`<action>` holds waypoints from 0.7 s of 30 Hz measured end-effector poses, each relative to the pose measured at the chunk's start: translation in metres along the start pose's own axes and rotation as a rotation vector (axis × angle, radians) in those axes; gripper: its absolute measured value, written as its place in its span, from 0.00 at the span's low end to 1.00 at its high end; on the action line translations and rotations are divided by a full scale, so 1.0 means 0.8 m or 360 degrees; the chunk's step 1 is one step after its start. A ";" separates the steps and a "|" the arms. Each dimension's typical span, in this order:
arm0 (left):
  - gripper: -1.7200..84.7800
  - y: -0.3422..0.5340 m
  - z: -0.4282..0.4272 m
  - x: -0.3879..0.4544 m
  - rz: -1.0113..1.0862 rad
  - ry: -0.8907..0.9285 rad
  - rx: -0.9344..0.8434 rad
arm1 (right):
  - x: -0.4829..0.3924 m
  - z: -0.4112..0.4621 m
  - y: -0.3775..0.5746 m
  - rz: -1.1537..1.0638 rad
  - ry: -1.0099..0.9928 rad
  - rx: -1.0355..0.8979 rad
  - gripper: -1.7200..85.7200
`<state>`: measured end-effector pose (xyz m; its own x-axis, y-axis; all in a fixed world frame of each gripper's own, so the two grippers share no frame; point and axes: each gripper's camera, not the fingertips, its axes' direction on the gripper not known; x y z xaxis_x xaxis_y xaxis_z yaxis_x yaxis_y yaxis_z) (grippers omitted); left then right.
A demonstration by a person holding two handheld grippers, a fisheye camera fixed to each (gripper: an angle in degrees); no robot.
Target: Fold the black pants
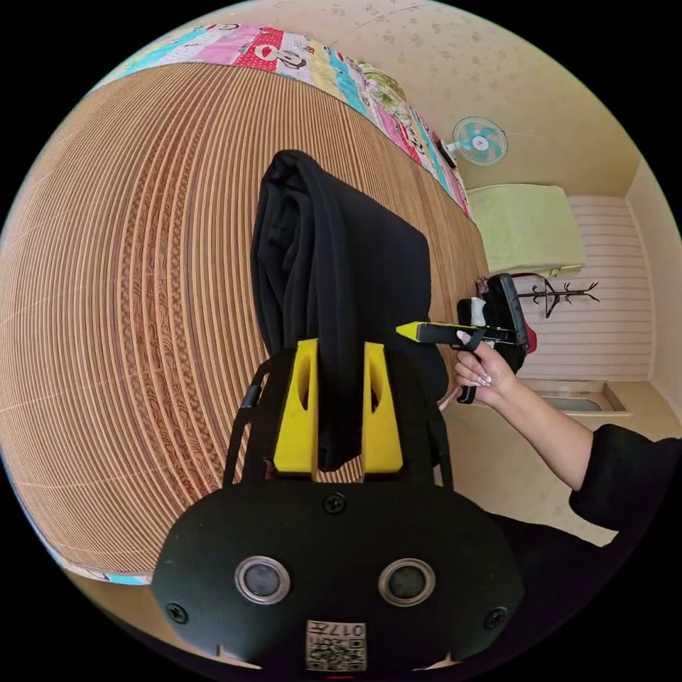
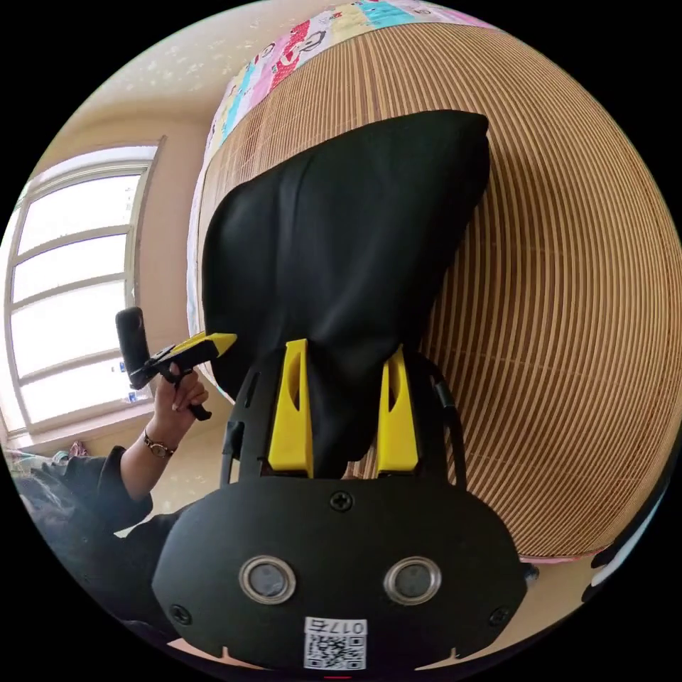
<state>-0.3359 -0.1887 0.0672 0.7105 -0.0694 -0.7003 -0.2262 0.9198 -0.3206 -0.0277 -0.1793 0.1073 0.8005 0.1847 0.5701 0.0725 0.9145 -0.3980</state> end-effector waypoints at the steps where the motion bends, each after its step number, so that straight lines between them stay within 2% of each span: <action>1: 0.11 0.013 -0.007 -0.007 -0.0023 0.0015 0.0067 | -0.014 0.006 0.002 -0.0008 -0.0061 0.0067 0.16; 3: 0.11 0.034 -0.030 -0.026 -0.0103 0.0008 0.0130 | -0.038 0.030 -0.001 -0.0043 -0.0218 0.0050 0.15; 6: 0.10 0.081 -0.094 -0.069 -0.0265 -0.0143 0.0253 | -0.120 0.106 -0.023 -0.0231 -0.0352 -0.0146 0.13; 13: 0.11 0.166 -0.257 -0.152 -0.0604 -0.0891 0.0317 | -0.333 0.283 -0.086 -0.0382 -0.0661 -0.0305 0.14; 16: 0.11 0.172 -0.306 -0.122 -0.0672 -0.1220 0.0283 | -0.386 0.286 -0.103 -0.0381 -0.0737 -0.0327 0.13; 17: 0.10 0.167 -0.317 -0.092 -0.0582 -0.1275 0.0284 | -0.396 0.277 -0.101 -0.0433 -0.0721 -0.0308 0.13; 21: 0.07 0.139 -0.324 0.018 -0.0364 -0.1268 0.0305 | -0.428 0.176 -0.065 -0.0807 -0.0394 -0.0179 0.11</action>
<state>-0.5236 -0.1876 -0.1442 0.9981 -0.0350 0.0501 0.0459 0.9707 -0.2357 -0.3890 -0.2393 0.0342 0.4873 -0.1757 0.8554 0.4845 0.8694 -0.0975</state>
